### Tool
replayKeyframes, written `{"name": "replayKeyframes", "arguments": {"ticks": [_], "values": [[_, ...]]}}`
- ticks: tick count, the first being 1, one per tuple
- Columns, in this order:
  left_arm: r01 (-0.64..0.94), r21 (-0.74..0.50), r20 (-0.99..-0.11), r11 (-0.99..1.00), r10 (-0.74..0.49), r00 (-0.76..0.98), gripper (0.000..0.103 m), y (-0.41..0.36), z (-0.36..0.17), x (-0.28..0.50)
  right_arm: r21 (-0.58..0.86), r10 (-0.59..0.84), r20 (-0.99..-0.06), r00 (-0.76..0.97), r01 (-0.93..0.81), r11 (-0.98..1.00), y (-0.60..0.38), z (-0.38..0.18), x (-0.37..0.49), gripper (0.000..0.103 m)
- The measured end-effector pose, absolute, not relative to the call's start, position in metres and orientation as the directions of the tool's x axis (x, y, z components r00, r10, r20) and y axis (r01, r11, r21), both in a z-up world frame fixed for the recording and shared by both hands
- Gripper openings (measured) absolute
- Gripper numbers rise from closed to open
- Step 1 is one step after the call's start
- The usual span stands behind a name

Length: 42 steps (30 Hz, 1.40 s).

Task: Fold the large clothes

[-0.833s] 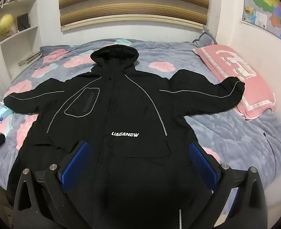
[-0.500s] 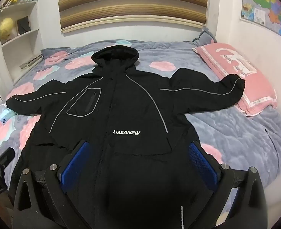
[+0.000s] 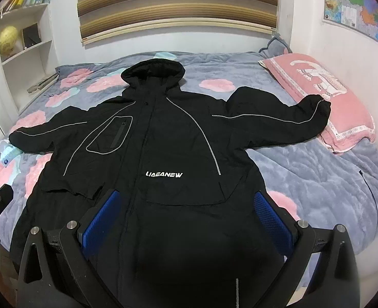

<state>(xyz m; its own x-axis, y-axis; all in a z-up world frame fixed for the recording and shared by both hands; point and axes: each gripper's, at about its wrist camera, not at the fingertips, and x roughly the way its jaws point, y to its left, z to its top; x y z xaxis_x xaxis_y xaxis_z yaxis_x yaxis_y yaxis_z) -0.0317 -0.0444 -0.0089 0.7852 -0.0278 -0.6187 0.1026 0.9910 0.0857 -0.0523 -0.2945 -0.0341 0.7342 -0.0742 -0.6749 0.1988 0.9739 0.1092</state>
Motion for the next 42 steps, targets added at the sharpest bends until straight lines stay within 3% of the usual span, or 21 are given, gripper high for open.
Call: {"name": "replayKeyframes", "arguments": {"ticks": [9,17,22,29,35,42], "values": [[0.112,0.022,-0.673,0.994,-0.068,0.736,0.101,-0.052,-0.020,-0.017,0.112,-0.066,-0.683,0.727,0.195,0.974,-0.300,-0.043,-0.044,0.103],[0.093,-0.007,-0.658,0.996,-0.075,0.749,0.101,-0.044,-0.030,0.005,0.108,-0.066,-0.701,0.710,0.197,0.974,-0.298,-0.060,-0.023,0.103],[0.097,0.039,-0.628,0.995,-0.051,0.777,0.101,-0.036,-0.037,0.033,0.088,-0.082,-0.709,0.701,0.204,0.975,-0.288,-0.067,0.007,0.103],[0.242,0.006,-0.622,0.970,-0.186,0.761,0.101,-0.014,-0.042,0.118,0.041,-0.143,-0.739,0.658,0.255,0.966,-0.264,-0.075,0.078,0.103],[0.267,0.012,-0.692,0.964,-0.185,0.698,0.101,0.016,-0.037,0.174,-0.012,-0.173,-0.778,0.604,0.262,0.965,-0.242,-0.056,0.132,0.103],[0.133,-0.116,-0.805,0.984,-0.171,0.569,0.101,0.076,-0.017,0.197,-0.040,-0.155,-0.845,0.513,0.228,0.973,-0.226,-0.007,0.163,0.103]]}}
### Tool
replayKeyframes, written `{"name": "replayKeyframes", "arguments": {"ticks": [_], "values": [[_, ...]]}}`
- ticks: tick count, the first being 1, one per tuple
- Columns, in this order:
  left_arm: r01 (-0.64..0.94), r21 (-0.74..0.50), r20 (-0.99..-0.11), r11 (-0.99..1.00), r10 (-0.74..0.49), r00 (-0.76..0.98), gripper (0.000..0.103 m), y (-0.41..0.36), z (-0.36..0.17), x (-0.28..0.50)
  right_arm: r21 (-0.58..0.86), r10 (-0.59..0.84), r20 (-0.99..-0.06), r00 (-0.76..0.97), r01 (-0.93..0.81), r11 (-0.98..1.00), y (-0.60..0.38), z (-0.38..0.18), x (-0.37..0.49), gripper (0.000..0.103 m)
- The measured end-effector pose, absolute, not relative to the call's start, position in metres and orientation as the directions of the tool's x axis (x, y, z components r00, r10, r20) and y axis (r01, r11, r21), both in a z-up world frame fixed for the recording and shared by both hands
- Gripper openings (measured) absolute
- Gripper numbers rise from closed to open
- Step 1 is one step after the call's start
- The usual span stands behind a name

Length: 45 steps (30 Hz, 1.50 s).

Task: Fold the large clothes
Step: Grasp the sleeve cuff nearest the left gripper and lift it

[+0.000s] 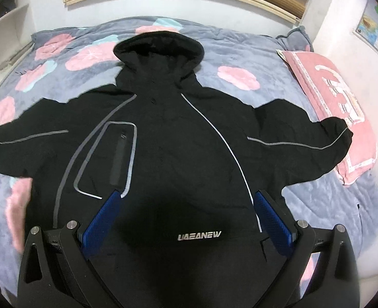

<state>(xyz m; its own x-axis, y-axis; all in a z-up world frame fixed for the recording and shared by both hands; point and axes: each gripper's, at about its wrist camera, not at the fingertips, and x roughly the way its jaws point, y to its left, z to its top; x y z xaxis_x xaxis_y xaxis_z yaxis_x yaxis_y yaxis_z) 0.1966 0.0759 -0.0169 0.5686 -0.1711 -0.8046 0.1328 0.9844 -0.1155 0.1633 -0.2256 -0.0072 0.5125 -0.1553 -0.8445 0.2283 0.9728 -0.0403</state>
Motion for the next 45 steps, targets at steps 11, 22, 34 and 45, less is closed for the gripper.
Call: {"name": "replayKeyframes", "arguments": {"ticks": [11,22,34,45], "values": [[-0.077,-0.217,-0.822,0.973,-0.140,0.552,0.101,0.194,0.021,0.210,0.006,-0.079,-0.899,0.430,0.193,0.981,-0.195,0.054,0.170,0.103],[-0.341,-0.500,-0.786,0.796,-0.251,0.565,0.101,0.383,-0.035,0.280,-0.031,-0.104,-0.925,0.365,0.201,0.979,-0.155,0.047,0.178,0.103],[-0.376,-0.402,-0.839,0.835,-0.173,0.515,0.101,0.476,-0.074,0.370,-0.040,-0.101,-0.950,0.294,0.208,0.977,-0.133,0.027,0.185,0.103],[-0.334,-0.209,-0.938,0.919,-0.091,0.335,0.054,0.467,-0.121,0.412,-0.062,-0.112,-0.957,0.267,0.189,0.980,-0.126,0.024,0.185,0.103]]}}
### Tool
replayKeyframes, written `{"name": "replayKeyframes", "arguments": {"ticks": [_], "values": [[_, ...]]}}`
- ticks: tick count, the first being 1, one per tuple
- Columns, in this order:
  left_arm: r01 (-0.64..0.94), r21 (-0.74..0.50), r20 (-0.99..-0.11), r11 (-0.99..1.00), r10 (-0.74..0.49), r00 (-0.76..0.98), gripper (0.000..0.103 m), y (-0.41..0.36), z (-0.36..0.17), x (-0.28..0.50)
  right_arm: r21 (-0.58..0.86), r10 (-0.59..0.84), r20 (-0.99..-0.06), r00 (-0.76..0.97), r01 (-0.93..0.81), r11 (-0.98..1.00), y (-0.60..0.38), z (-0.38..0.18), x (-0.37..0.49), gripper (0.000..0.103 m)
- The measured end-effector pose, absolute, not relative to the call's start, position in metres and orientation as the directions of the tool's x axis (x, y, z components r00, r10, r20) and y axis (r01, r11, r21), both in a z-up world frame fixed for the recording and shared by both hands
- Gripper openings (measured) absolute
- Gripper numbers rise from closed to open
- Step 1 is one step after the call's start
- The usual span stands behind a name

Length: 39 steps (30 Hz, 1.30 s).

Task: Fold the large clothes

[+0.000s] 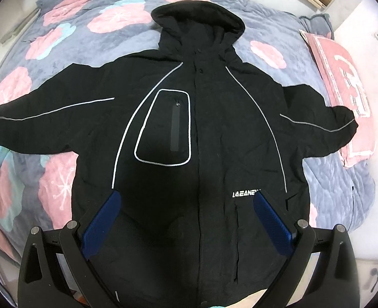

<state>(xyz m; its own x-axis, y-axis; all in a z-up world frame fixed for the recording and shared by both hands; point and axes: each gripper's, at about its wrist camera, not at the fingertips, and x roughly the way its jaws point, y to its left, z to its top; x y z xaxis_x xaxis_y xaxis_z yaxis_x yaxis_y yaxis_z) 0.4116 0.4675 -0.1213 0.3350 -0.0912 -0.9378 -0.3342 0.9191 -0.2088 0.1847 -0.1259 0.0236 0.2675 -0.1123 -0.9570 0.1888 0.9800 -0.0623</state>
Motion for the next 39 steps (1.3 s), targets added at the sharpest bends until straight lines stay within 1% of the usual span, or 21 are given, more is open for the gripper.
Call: {"name": "replayKeyframes", "arguments": {"ticks": [2,5,9,12,16,20,22,23,24,25,26,28,30,32,34,36,39], "values": [[-0.303,-0.179,-0.934,0.936,-0.064,0.352,0.045,0.459,-0.112,0.410,-0.061,-0.112,-0.958,0.263,0.195,0.979,-0.130,0.023,0.184,0.103],[-0.245,-0.158,-0.906,0.957,-0.042,0.421,0.042,0.443,-0.086,0.401,-0.061,-0.114,-0.958,0.265,0.198,0.978,-0.134,0.023,0.183,0.103],[-0.133,-0.175,-0.847,0.976,-0.080,0.526,0.041,0.401,-0.037,0.382,-0.043,-0.095,-0.958,0.272,0.190,0.981,-0.139,0.023,0.184,0.103],[-0.035,-0.188,-0.808,0.981,-0.135,0.573,0.040,0.357,-0.007,0.369,-0.027,-0.076,-0.957,0.279,0.173,0.984,-0.142,0.023,0.185,0.103],[0.113,-0.197,-0.766,0.974,-0.225,0.602,0.040,0.274,0.023,0.355,-0.012,-0.053,-0.954,0.294,0.140,0.990,-0.149,0.025,0.185,0.103],[0.272,-0.213,-0.736,0.939,-0.337,0.588,0.040,0.170,0.036,0.341,-0.005,-0.045,-0.947,0.317,0.126,0.992,-0.169,0.028,0.187,0.103],[0.352,-0.244,-0.722,0.904,-0.412,0.557,0.039,0.114,0.035,0.336,-0.005,-0.047,-0.946,0.321,0.130,0.991,-0.181,0.026,0.186,0.103],[0.387,-0.261,-0.714,0.884,-0.447,0.540,0.021,0.092,0.033,0.330,-0.004,-0.048,-0.947,0.319,0.137,0.991,-0.191,0.024,0.186,0.103],[0.437,-0.296,-0.706,0.849,-0.503,0.499,0.009,0.061,0.028,0.329,-0.004,-0.050,-0.948,0.315,0.144,0.990,-0.199,0.021,0.185,0.103],[0.461,-0.314,-0.708,0.830,-0.528,0.469,0.006,0.043,0.024,0.324,-0.004,-0.052,-0.949,0.310,0.153,0.988,-0.208,0.017,0.184,0.103],[0.488,-0.310,-0.716,0.816,-0.538,0.446,0.006,0.013,0.015,0.322,-0.004,-0.054,-0.952,0.303,0.165,0.986,-0.219,0.013,0.182,0.103],[0.520,-0.270,-0.753,0.811,-0.514,0.411,0.006,-0.039,-0.012,0.320,-0.006,-0.061,-0.955,0.291,0.184,0.983,-0.236,0.006,0.178,0.103],[0.515,-0.286,-0.779,0.808,-0.509,0.367,0.007,-0.067,-0.040,0.321,-0.009,-0.067,-0.957,0.281,0.206,0.979,-0.255,-0.003,0.172,0.103],[0.478,-0.315,-0.809,0.820,-0.495,0.316,0.007,-0.083,-0.069,0.322,-0.013,-0.075,-0.958,0.275,0.221,0.975,-0.273,-0.012,0.168,0.103],[0.449,-0.363,-0.802,0.817,-0.519,0.296,0.007,-0.080,-0.079,0.316,0.001,-0.063,-0.957,0.285,0.220,0.976,-0.284,-0.019,0.166,0.103],[0.421,-0.375,-0.799,0.826,-0.518,0.304,0.008,-0.065,-0.078,0.307,0.037,-0.027,-0.950,0.312,0.197,0.980,-0.287,-0.026,0.173,0.103],[0.370,-0.354,-0.804,0.859,-0.481,0.350,0.021,-0.027,-0.067,0.303,0.124,0.074,-0.935,0.346,0.123,0.985,-0.271,-0.036,0.195,0.103]]}}
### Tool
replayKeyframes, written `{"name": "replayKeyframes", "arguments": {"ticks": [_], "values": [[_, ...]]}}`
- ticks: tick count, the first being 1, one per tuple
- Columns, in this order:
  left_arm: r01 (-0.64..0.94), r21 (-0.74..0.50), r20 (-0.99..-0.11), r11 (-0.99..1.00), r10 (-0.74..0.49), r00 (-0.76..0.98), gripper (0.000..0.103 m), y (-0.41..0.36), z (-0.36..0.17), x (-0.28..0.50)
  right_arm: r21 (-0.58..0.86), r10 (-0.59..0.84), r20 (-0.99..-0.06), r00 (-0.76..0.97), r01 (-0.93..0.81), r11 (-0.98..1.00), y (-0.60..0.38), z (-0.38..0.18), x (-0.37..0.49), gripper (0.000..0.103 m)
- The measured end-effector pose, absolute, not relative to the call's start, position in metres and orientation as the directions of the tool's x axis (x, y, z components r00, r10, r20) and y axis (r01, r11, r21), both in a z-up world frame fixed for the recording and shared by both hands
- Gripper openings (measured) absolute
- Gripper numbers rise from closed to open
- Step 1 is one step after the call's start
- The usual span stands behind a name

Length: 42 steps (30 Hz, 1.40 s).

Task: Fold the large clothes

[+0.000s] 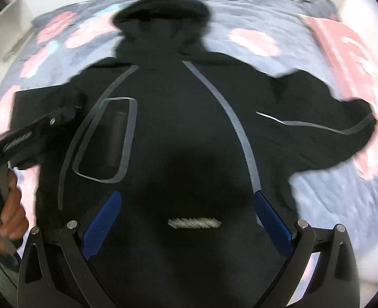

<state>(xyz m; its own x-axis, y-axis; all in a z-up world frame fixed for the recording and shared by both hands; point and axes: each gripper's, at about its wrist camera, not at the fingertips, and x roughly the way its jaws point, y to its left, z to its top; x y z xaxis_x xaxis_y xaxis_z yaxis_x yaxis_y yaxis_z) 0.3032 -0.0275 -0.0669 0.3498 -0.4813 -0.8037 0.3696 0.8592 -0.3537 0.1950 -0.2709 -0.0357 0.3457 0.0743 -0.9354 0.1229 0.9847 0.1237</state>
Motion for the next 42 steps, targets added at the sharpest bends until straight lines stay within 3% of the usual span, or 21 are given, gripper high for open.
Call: {"name": "replayKeyframes", "arguments": {"ticks": [2,4,9,15,17,18,22,27,33,38,42], "values": [[0.316,-0.332,-0.804,0.889,-0.442,0.398,0.047,0.005,-0.055,0.300,0.182,0.146,-0.917,0.372,0.062,0.981,-0.251,-0.038,0.214,0.103],[0.257,-0.327,-0.794,0.909,-0.412,0.447,0.062,0.036,-0.044,0.295,0.248,0.235,-0.888,0.395,-0.020,0.969,-0.220,-0.040,0.240,0.103],[0.150,-0.308,-0.790,0.939,-0.340,0.510,0.062,0.104,-0.030,0.280,0.330,0.358,-0.847,0.392,-0.140,0.934,-0.145,-0.055,0.306,0.103],[0.076,-0.265,-0.810,0.961,-0.265,0.523,0.062,0.153,-0.030,0.261,0.364,0.363,-0.880,0.306,-0.055,0.930,-0.107,-0.108,0.365,0.091],[0.054,-0.263,-0.821,0.963,-0.253,0.512,0.062,0.160,-0.036,0.260,0.460,0.451,-0.855,0.256,-0.027,0.887,-0.104,-0.127,0.375,0.068],[0.046,-0.254,-0.828,0.966,-0.241,0.506,0.062,0.160,-0.039,0.260,0.520,0.514,-0.828,0.226,-0.034,0.853,-0.101,-0.133,0.377,0.044],[0.023,-0.213,-0.845,0.977,-0.196,0.498,0.062,0.150,-0.048,0.271,0.447,0.468,-0.824,0.320,-0.139,0.883,-0.103,-0.099,0.361,0.034],[0.074,-0.257,-0.813,0.964,-0.257,0.522,0.062,0.114,-0.039,0.294,0.299,0.337,-0.804,0.489,-0.158,0.941,-0.167,-0.027,0.322,0.033],[0.213,-0.283,-0.812,0.935,-0.351,0.466,0.062,0.027,-0.057,0.325,0.113,0.055,-0.825,0.562,0.069,0.991,-0.302,-0.005,0.282,0.034],[0.224,-0.210,-0.882,0.952,-0.283,0.376,0.062,-0.034,-0.117,0.349,0.039,-0.070,-0.895,0.441,0.233,0.972,-0.384,-0.076,0.279,0.034],[0.197,-0.176,-0.922,0.965,-0.232,0.311,0.062,-0.050,-0.165,0.358,0.088,-0.020,-0.948,0.318,0.322,0.943,-0.419,-0.146,0.274,0.033]]}}
